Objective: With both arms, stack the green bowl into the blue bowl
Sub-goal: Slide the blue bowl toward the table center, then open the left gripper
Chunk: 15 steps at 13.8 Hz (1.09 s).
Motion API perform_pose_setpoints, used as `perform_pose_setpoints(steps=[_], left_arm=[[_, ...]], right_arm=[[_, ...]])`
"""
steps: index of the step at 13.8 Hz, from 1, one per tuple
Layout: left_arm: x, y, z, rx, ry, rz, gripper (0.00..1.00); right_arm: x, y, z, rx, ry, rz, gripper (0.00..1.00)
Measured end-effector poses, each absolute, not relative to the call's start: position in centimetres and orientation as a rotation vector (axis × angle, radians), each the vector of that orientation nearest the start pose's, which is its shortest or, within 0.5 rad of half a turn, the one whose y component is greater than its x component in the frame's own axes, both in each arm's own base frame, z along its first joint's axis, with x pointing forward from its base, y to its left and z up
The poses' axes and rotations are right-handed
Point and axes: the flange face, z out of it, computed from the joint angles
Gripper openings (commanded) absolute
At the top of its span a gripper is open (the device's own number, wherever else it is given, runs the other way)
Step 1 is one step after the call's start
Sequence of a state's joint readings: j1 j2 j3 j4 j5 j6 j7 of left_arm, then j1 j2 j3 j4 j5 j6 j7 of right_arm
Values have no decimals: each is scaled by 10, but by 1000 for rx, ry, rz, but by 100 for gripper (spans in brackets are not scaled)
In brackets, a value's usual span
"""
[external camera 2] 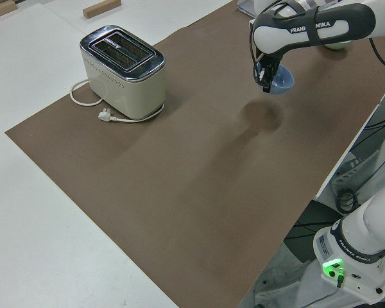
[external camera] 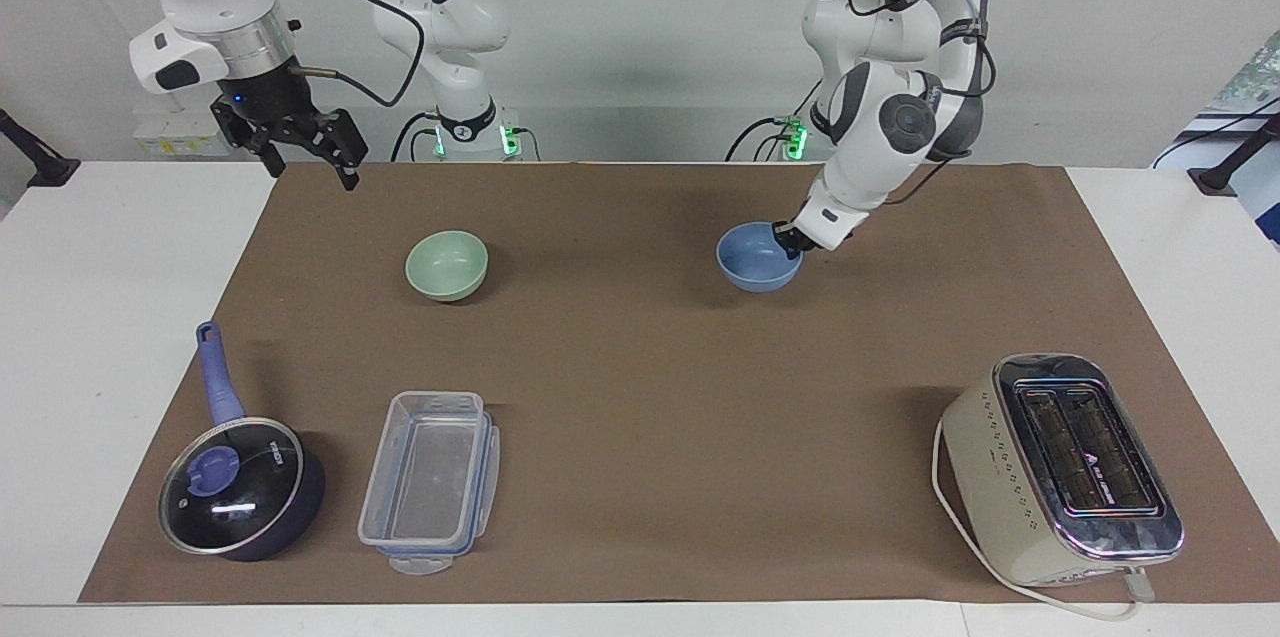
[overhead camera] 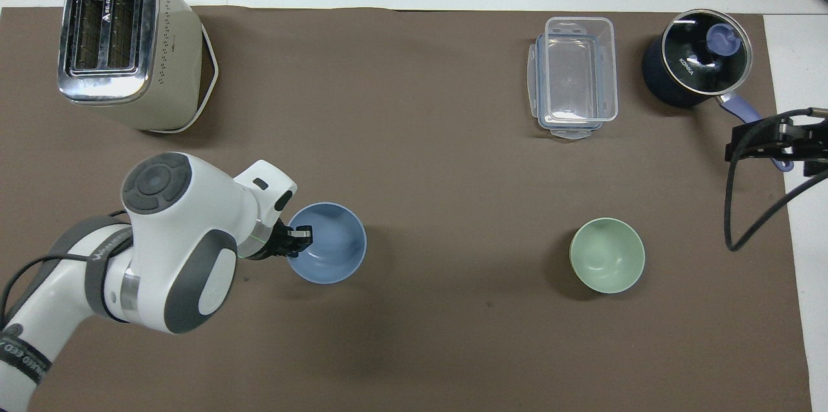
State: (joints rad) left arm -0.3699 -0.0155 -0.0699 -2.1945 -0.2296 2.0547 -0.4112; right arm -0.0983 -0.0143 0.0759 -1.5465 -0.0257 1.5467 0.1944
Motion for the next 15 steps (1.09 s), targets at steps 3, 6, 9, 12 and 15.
perform_pose_setpoints(steps=[3,6,9,12,15], left_arm=[[445,-273,380,-3301,-212,322,0],[437,-292,360,-3299,-192,365,0],[433,-294,344,-3284,-191,403,45],[419,-304,329,-3282,-169,420,100],[420,-304,330,-3290,-186,418,100]], right_arm=[[548,-15,641,-3148,344,-23,100],[547,-15,638,-3149,344,-14,100],[545,-15,636,-3150,344,-4,100],[541,-14,632,-3152,342,10,100],[538,-14,631,-3154,339,17,100]])
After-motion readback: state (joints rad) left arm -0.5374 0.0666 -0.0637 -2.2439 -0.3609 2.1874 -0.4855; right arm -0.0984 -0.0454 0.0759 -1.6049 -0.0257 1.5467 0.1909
